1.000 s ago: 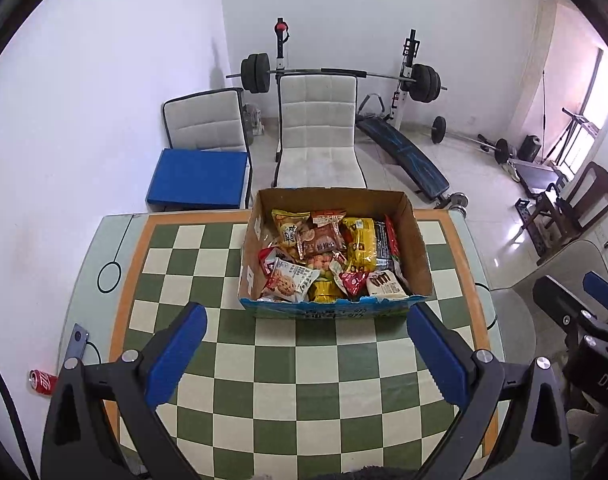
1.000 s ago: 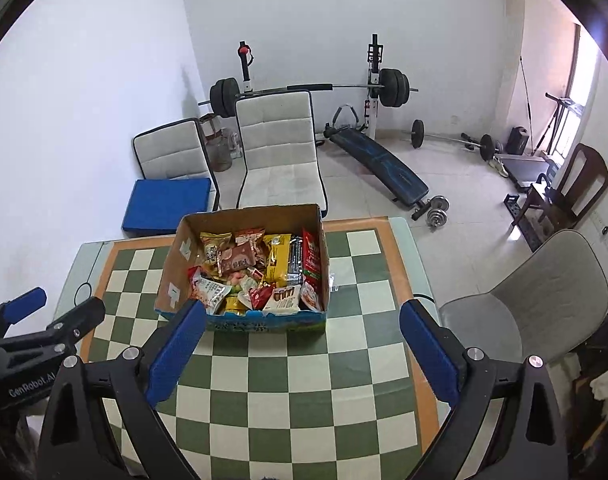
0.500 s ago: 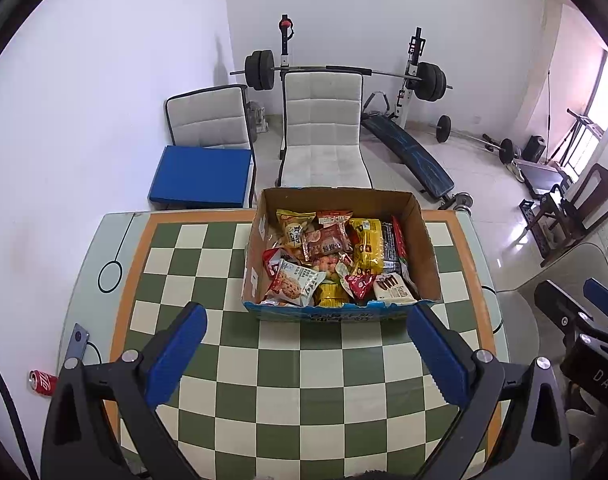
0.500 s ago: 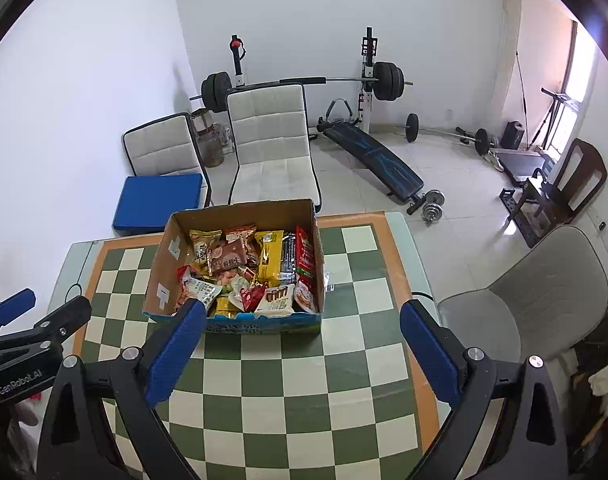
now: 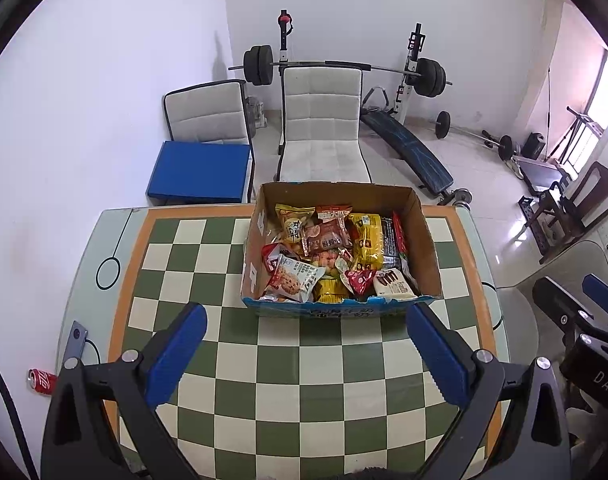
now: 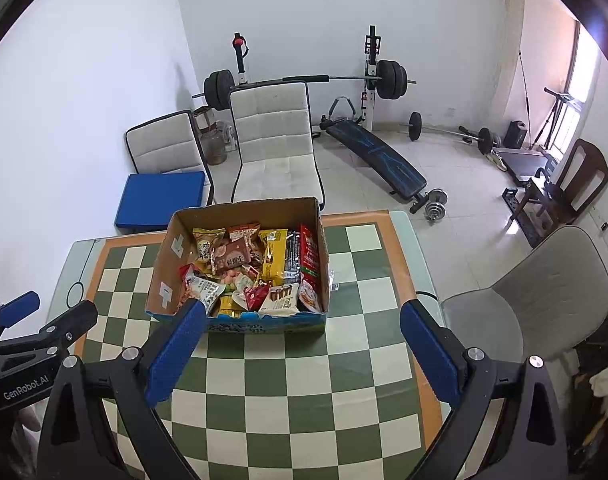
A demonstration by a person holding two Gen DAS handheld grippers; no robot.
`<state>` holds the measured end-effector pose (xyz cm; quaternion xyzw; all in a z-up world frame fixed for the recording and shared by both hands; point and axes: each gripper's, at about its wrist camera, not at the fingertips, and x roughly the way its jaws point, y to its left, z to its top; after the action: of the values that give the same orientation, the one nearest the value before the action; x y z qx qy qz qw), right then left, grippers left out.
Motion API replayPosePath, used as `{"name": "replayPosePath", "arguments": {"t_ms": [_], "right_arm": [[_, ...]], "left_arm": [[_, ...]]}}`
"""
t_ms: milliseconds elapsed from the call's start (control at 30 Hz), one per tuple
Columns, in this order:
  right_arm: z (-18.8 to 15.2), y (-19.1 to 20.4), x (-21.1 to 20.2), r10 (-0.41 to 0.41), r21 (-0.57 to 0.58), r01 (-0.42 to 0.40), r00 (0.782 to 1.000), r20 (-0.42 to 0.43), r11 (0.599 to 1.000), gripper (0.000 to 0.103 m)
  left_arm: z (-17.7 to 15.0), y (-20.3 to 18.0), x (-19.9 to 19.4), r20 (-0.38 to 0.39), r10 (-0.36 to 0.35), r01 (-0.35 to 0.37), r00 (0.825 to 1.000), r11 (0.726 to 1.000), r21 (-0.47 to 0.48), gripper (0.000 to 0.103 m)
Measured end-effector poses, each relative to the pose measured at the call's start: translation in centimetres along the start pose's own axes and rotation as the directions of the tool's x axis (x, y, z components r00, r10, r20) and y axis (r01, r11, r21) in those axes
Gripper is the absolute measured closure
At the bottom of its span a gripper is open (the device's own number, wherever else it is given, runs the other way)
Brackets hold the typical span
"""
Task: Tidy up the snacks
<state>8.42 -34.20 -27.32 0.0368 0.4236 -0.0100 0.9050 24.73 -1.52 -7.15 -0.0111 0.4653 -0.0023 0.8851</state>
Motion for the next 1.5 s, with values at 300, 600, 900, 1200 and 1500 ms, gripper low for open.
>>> {"name": "replayPosePath", "arguments": {"t_ms": [300, 600, 900, 1200, 1500], "right_arm": [[0.15, 0.36, 0.03, 0.007, -0.005, -0.008, 1.000, -0.005, 1.000, 0.003], [0.30, 0.76, 0.03, 0.008, -0.010, -0.008, 1.000, -0.005, 1.000, 0.003], [0.43, 0.89, 0.11, 0.013, -0.013, -0.013, 1.000, -0.002, 1.000, 0.003], [0.67, 0.86, 0.38, 0.016, -0.013, -0.016, 1.000, -0.009, 1.000, 0.003], [0.75, 0.78, 0.55, 0.017, -0.013, -0.017, 1.000, -0.011, 1.000, 0.003]], "left_arm": [[-0.01, -0.11, 0.09, 0.002, 0.010, -0.010, 1.000, 1.000, 0.017, 0.000], [0.17, -0.18, 0.14, -0.006, 0.001, -0.001, 1.000, 1.000, 0.024, 0.000], [0.47, 0.29, 0.48, -0.014, 0.000, 0.001, 1.000, 1.000, 0.014, 0.000], [0.71, 0.30, 0.54, -0.014, -0.002, 0.002, 1.000, 1.000, 0.015, 0.000], [0.86, 0.24, 0.57, -0.018, -0.011, 0.012, 1.000, 1.000, 0.012, 0.000]]}}
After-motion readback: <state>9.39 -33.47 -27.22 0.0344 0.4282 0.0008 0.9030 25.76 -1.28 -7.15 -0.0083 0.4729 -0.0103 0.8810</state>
